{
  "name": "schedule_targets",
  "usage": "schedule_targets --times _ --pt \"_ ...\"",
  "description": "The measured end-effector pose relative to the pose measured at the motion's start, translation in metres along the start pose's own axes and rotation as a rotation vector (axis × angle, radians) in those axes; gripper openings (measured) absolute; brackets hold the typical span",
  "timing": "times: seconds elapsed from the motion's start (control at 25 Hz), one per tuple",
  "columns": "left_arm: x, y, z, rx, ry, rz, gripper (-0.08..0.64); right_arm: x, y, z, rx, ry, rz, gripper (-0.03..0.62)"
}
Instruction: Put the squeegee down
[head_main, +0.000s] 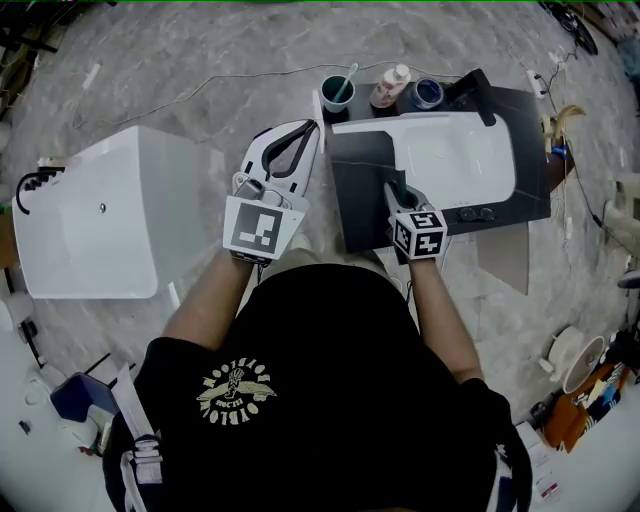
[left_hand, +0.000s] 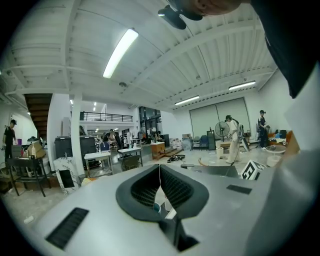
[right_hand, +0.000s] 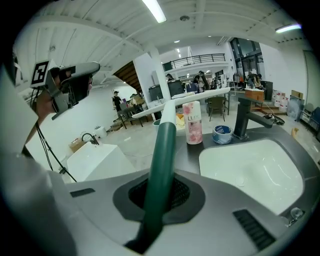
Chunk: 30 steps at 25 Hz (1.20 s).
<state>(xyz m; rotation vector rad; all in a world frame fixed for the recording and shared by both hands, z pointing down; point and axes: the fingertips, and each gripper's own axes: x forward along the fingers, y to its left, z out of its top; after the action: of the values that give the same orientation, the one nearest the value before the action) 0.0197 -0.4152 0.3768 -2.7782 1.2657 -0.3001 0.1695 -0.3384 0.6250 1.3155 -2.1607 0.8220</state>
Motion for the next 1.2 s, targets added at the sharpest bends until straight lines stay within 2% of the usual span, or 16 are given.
schedule_targets --times 0.56,0.96,1.2 --pt "0.016 -0.03 -0.006 0.02 0.03 -0.081 0.025 0.05 0.001 -0.071 0.043 0.189 0.039 0.029" --pt "0.015 -0.03 -0.007 0.035 0.043 -0.077 0.025 0.074 0.001 -0.092 0.111 0.289 0.072 0.029" --pt "0.01 -0.026 -0.011 0.02 0.049 -0.063 0.025 0.078 0.0 -0.102 0.15 0.359 0.057 0.029"
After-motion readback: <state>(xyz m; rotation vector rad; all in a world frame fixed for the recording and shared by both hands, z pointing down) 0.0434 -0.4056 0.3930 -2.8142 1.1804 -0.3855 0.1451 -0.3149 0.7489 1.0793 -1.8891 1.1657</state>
